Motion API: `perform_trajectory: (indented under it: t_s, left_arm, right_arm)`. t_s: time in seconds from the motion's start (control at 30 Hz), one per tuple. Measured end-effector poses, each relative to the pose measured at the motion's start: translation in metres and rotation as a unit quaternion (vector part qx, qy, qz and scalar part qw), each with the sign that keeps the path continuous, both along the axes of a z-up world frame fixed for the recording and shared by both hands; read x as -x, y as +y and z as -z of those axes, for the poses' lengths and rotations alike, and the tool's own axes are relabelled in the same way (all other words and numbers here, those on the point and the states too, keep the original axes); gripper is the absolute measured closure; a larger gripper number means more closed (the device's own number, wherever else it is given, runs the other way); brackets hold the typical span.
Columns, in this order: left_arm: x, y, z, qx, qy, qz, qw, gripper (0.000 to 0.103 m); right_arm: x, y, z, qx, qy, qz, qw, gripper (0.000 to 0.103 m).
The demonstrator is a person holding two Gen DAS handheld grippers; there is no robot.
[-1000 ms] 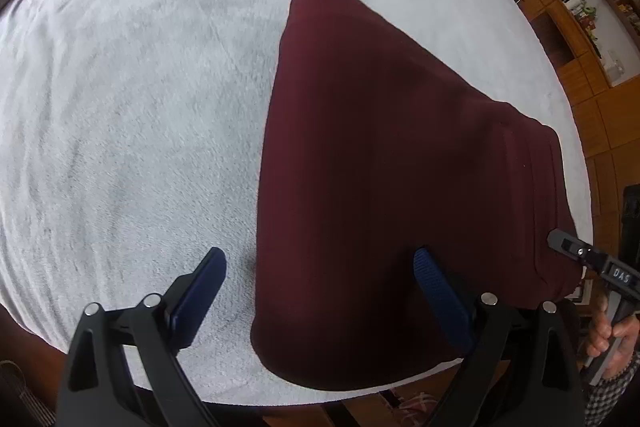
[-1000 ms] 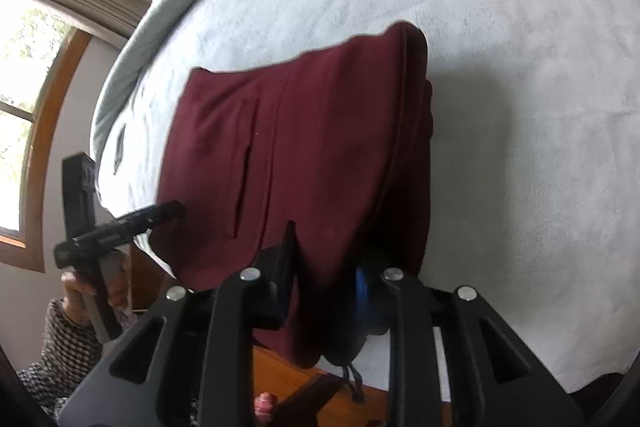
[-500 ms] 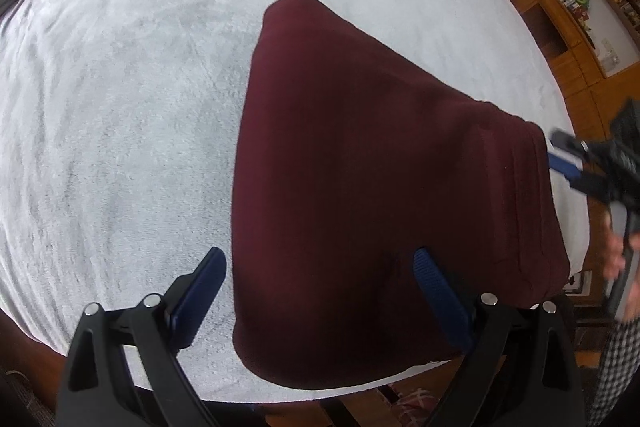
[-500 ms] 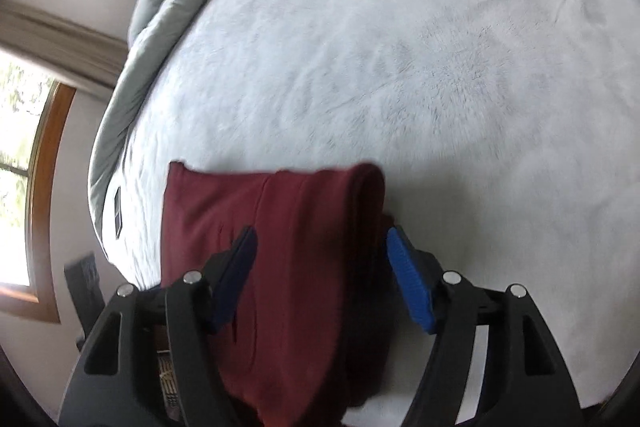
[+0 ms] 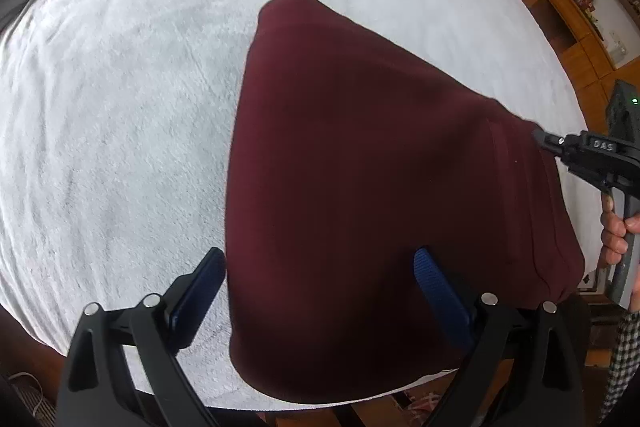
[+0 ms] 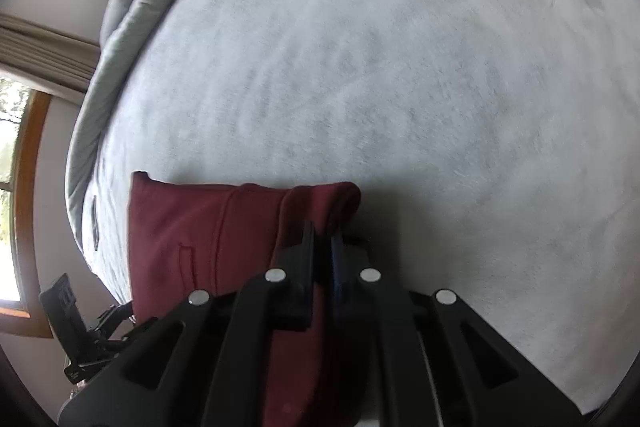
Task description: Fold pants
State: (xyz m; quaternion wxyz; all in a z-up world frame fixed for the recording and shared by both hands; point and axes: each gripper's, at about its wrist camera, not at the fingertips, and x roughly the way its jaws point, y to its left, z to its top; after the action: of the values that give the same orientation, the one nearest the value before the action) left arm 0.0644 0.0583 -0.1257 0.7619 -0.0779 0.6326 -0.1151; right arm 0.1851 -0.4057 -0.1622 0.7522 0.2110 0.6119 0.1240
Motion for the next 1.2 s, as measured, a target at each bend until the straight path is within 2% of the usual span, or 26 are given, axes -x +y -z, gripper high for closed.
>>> perform_trajectory:
  t_s: [0.03,0.07,0.1,0.13,0.2,0.33,0.4,0.47,0.53,0.57,0.6,0.63,0.7,0.9,0.93,1.0,1.07,1.2]
  left_arm:
    - [0.0,-0.001,0.0,0.001,0.0,0.001,1.0,0.008]
    - [0.0,-0.001,-0.002,0.003,-0.001,0.001,1.0,0.008]
    - [0.005,-0.003,-0.003,0.005,-0.002,0.001,1.0,0.008]
    - [0.006,-0.001,-0.004,0.008,-0.002,0.001,1.0,0.008]
    - [0.012,0.001,-0.006,0.014,-0.005,0.001,0.9999,0.008]
    - [0.017,0.007,-0.001,0.032,0.005,-0.009,0.9994,0.007]
    - [0.019,0.009,0.006,0.034,0.01,-0.015,0.9993,0.007]
    - [0.027,0.009,0.009,0.045,0.015,-0.025,0.9986,0.007]
    - [0.032,0.008,0.012,0.058,0.022,-0.04,0.9972,0.007]
    - [0.032,0.008,0.013,0.06,0.023,-0.043,0.997,0.007]
    - [0.033,0.008,0.013,0.059,0.023,-0.045,0.997,0.007]
    - [0.033,0.008,0.014,0.057,0.021,-0.044,0.9972,0.007]
    - [0.032,0.006,0.012,0.055,0.019,-0.041,0.9974,0.007]
    - [0.027,0.005,0.001,0.048,0.003,-0.033,0.9983,0.006]
    - [0.025,0.002,0.002,0.042,0.003,-0.03,0.9987,0.005]
    - [0.021,0.002,0.005,0.038,0.006,-0.025,0.9989,0.005]
    - [0.017,0.002,0.009,0.056,0.017,-0.031,0.9978,0.005]
    - [0.008,0.019,0.024,0.125,0.062,-0.058,0.9885,0.005]
  right_arm:
    - [0.004,-0.001,-0.006,-0.012,-0.008,0.002,1.0,0.086]
    - [0.009,-0.002,-0.011,-0.026,-0.01,-0.001,1.0,0.072]
    - [0.016,-0.002,-0.017,-0.042,-0.014,-0.011,0.999,0.065]
    - [0.027,0.0,-0.025,-0.049,-0.024,-0.028,0.998,0.064]
    - [0.05,0.005,-0.039,-0.032,-0.03,-0.059,0.997,0.063]
    - [0.104,0.006,-0.045,-0.042,-0.011,-0.076,0.996,0.062]
    - [0.123,0.006,-0.039,-0.068,0.002,-0.069,0.995,0.048]
    - [0.135,0.011,-0.032,-0.082,0.018,-0.064,0.994,0.047]
    - [0.141,0.017,-0.025,-0.068,0.012,-0.056,0.996,0.047]
    - [0.141,0.017,-0.023,-0.069,0.01,-0.051,0.996,0.051]
    - [0.141,0.018,-0.022,-0.073,0.012,-0.045,0.996,0.063]
    - [0.139,0.019,-0.02,-0.072,0.015,-0.041,0.996,0.067]
    - [0.136,0.022,-0.021,-0.066,0.015,-0.045,0.997,0.083]
    - [0.136,0.02,-0.052,-0.034,-0.01,-0.052,0.998,0.088]
    - [0.136,0.022,-0.051,-0.021,-0.011,-0.055,0.998,0.088]
    - [0.135,0.023,-0.03,0.0,0.012,-0.055,0.998,0.088]
    - [0.136,0.021,-0.008,-0.021,0.034,-0.042,0.998,0.087]
    - [0.138,0.017,-0.007,-0.04,0.025,-0.04,0.998,0.086]
